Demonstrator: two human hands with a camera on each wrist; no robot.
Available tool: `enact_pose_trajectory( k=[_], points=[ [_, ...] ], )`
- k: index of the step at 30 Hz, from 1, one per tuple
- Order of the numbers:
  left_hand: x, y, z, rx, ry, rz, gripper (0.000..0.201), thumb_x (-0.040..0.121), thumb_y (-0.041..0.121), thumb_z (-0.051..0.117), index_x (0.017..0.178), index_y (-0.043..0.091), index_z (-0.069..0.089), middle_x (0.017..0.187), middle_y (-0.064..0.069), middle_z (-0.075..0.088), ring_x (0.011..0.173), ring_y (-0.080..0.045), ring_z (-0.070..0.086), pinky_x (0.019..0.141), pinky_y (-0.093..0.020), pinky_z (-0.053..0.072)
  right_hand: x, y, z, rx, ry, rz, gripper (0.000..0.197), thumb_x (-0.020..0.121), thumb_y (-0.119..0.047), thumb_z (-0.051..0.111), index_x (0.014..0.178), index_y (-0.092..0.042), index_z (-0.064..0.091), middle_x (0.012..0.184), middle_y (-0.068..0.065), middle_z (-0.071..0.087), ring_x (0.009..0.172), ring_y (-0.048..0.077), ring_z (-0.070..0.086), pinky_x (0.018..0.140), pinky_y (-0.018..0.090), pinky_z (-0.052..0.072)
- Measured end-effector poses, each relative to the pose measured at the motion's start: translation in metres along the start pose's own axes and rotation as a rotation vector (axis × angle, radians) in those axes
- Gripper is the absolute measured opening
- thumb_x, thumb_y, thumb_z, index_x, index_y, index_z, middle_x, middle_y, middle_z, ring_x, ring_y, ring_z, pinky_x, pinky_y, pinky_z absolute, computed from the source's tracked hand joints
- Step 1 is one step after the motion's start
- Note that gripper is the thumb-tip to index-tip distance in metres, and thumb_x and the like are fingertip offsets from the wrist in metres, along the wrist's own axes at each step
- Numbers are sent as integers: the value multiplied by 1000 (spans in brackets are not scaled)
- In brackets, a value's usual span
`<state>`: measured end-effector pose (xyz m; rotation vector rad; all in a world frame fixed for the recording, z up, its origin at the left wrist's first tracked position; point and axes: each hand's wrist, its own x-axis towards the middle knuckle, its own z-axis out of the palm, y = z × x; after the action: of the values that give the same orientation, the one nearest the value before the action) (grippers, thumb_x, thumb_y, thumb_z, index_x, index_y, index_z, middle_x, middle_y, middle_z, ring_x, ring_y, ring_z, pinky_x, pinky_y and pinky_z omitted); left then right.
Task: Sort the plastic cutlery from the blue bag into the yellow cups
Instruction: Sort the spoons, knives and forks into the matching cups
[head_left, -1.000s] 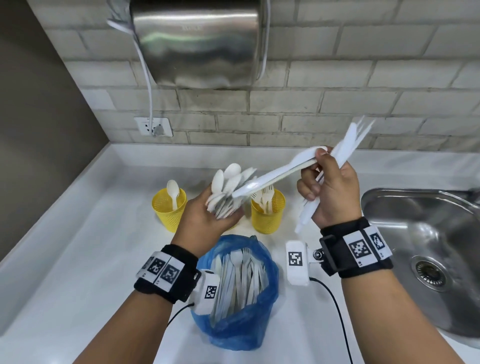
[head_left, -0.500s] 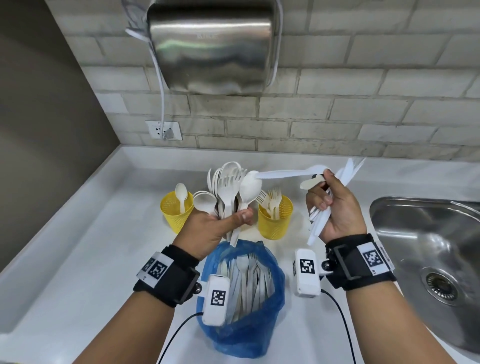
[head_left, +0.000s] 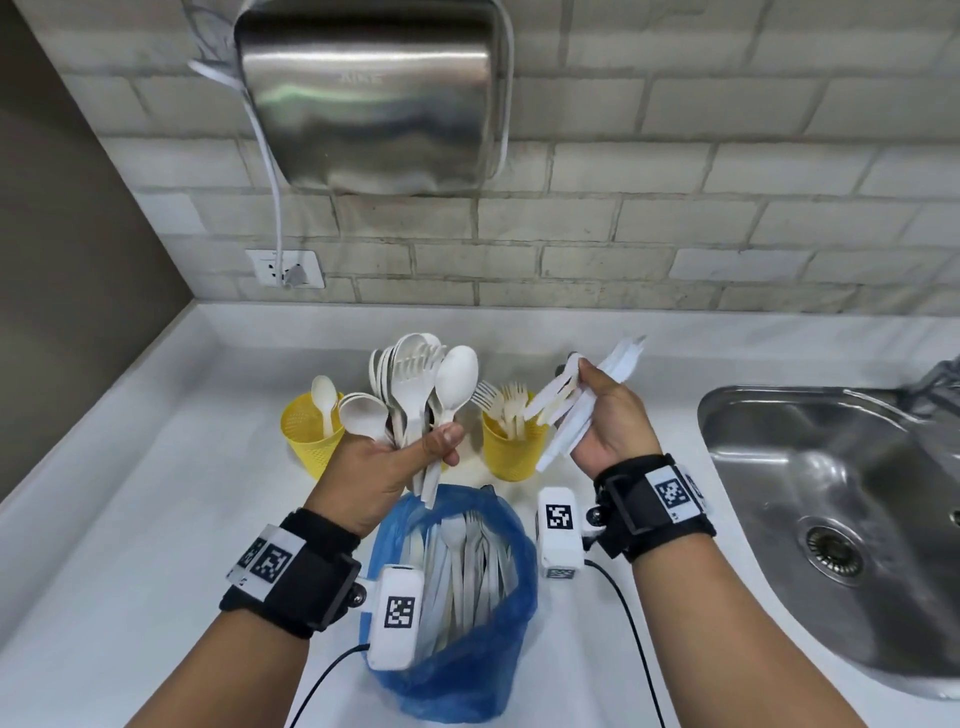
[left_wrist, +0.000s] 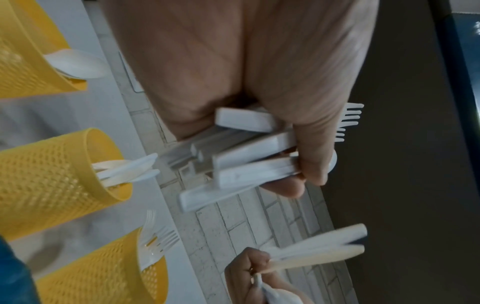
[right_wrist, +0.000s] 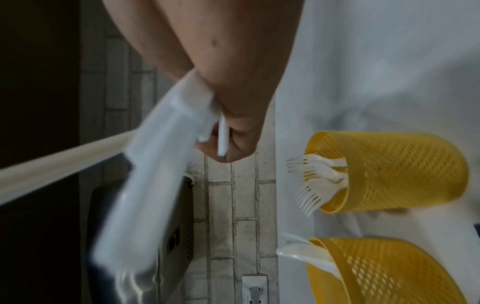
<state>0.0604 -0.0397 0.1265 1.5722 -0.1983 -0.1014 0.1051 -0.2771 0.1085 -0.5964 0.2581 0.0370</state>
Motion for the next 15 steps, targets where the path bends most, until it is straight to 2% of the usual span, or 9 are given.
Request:
enact_pose_trajectory(
  k=[2, 5, 8, 10, 11, 12, 13, 14, 15],
  points=[
    [-1, -1, 0, -18, 15, -11, 25, 83, 26, 71, 75, 2, 74, 69, 3, 72, 69, 0, 67, 70, -9, 49, -2, 2, -1, 100, 46, 25, 22, 104, -16, 49, 84, -11, 56, 67, 7, 64, 63, 21, 70, 63, 33, 61],
    [-1, -5, 0, -39, -1, -24, 26, 84, 30, 71, 85, 4, 76, 78, -2, 73, 78, -6, 69, 75, -13, 51, -7, 5, 3, 210, 124, 18, 20, 106, -14, 46, 89, -9, 55, 69, 14, 68, 64, 26, 73, 60, 37, 63],
    [-2, -4, 5, -61, -54, 3, 26, 87, 32, 68, 91, 7, 73, 79, -1, 71, 79, -10, 67, 79, -18, 51, -5, 5, 4, 261, 127, -24, 20, 106, -12, 44, 88, -13, 54, 62, 8, 62, 53, 21, 66, 55, 30, 59],
    [-3, 1, 10, 36, -14, 108, 22, 86, 27, 69, 91, 6, 72, 79, 6, 74, 79, -4, 68, 78, -14, 49, -1, 3, 4, 318, 104, -45, 21, 106, -12, 43, 88, -15, 54, 60, 3, 52, 46, 15, 53, 49, 21, 51],
    [-3, 5, 14, 86, 23, 174, 18, 86, 22, 72, 96, 7, 72, 82, 11, 76, 80, 0, 69, 77, -11, 49, 1, 1, 3, 342, 96, -49, 20, 106, -13, 44, 89, -16, 54, 60, 1, 49, 44, 13, 48, 46, 19, 47],
    [-2, 9, 16, 112, 53, 260, 20, 87, 16, 75, 106, 12, 72, 90, 16, 76, 86, 4, 69, 79, -10, 50, 3, -2, 3, 351, 83, -51, 19, 106, -15, 45, 90, -18, 55, 58, -1, 46, 41, 11, 43, 42, 18, 43],
    [-2, 14, 18, 148, 58, 356, 29, 90, 13, 77, 115, 25, 72, 99, 21, 75, 94, 3, 68, 84, -14, 51, 4, -4, 3, 353, 68, -49, 18, 106, -17, 45, 91, -19, 55, 56, -3, 44, 38, 9, 40, 38, 18, 39],
    [-2, 21, 20, 151, 43, 422, 36, 92, 18, 75, 119, 40, 70, 105, 22, 73, 103, -2, 68, 91, -23, 54, 5, -6, 3, 353, 50, -43, 19, 106, -21, 46, 90, -20, 56, 55, -5, 42, 36, 7, 38, 35, 18, 35],
    [-2, 27, 21, 187, 29, 467, 33, 92, 28, 70, 116, 50, 69, 106, 19, 72, 107, -13, 68, 95, -38, 55, 5, -7, 3, 356, 35, -36, 20, 106, -27, 46, 90, -21, 56, 55, -6, 41, 35, 6, 37, 33, 18, 33]
  ],
)
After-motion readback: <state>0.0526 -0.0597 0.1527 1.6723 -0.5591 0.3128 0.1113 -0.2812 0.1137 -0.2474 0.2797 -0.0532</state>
